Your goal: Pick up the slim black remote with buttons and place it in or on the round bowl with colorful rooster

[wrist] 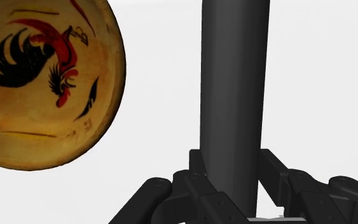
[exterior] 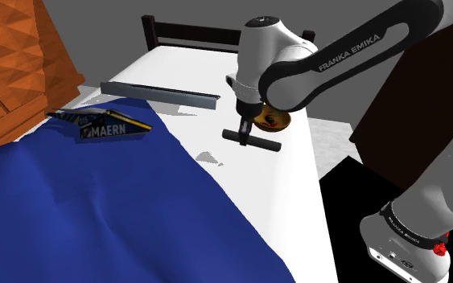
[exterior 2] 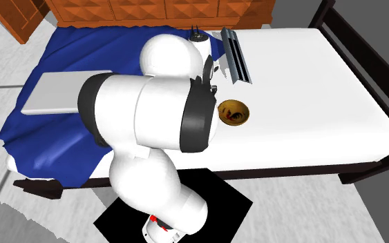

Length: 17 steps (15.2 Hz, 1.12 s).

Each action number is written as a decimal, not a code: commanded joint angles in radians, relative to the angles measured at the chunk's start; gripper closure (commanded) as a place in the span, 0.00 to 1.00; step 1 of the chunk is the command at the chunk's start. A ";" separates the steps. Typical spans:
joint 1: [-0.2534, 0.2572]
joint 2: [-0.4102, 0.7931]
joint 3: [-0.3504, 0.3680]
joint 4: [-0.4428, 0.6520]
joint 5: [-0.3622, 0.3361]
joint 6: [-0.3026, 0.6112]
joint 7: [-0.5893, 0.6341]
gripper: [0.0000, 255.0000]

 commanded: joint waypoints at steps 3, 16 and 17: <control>0.002 -0.036 -0.001 0.020 0.018 -0.054 -0.015 1.00; 0.005 -0.122 -0.009 0.116 0.054 -0.231 -0.051 1.00; 0.005 -0.124 -0.009 0.118 0.054 -0.235 -0.052 1.00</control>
